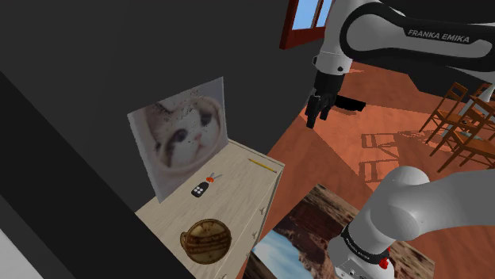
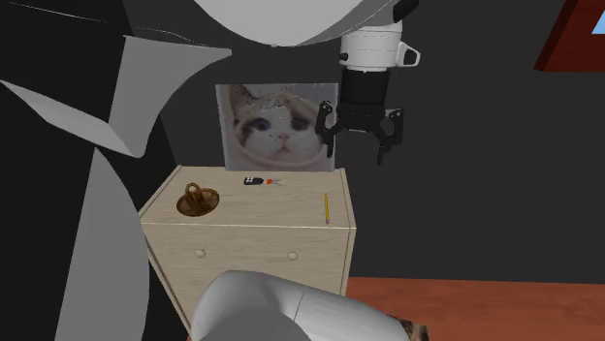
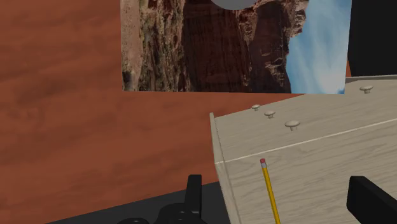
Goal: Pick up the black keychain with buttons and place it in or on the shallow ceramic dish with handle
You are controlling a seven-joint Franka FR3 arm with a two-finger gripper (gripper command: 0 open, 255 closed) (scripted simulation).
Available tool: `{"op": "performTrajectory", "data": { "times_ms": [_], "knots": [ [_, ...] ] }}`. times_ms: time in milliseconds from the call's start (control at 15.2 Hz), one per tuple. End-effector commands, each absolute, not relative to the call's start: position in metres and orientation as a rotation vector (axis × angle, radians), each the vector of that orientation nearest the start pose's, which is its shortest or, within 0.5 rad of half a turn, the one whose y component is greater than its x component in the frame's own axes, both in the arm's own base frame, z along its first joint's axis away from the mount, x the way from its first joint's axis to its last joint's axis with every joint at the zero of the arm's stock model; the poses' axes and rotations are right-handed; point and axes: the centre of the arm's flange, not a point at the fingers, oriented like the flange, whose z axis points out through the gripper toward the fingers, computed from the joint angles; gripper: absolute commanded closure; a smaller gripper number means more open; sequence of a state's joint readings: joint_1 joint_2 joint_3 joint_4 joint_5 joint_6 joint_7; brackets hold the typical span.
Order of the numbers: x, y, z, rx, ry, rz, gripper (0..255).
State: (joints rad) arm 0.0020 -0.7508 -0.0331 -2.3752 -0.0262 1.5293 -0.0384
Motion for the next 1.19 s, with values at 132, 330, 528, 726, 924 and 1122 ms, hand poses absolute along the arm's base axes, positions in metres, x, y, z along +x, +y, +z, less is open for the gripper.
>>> {"op": "performTrajectory", "data": {
  "times_ms": [132, 330, 528, 726, 924, 1122],
  "knots": [
    [0.315, 0.007, 0.555, -3.139, 0.004, 0.138, 0],
    [0.324, 0.04, 0.537, -3.139, 0.05, 0.121, 0],
    [0.334, 0.073, 0.518, -3.138, 0.096, 0.104, 0],
    [0.345, 0.106, 0.5, -3.136, 0.143, 0.087, 0],
    [0.357, 0.138, 0.482, -3.133, 0.189, 0.07, 0],
    [0.371, 0.17, 0.464, -3.13, 0.235, 0.053, 0]
  ]
}}
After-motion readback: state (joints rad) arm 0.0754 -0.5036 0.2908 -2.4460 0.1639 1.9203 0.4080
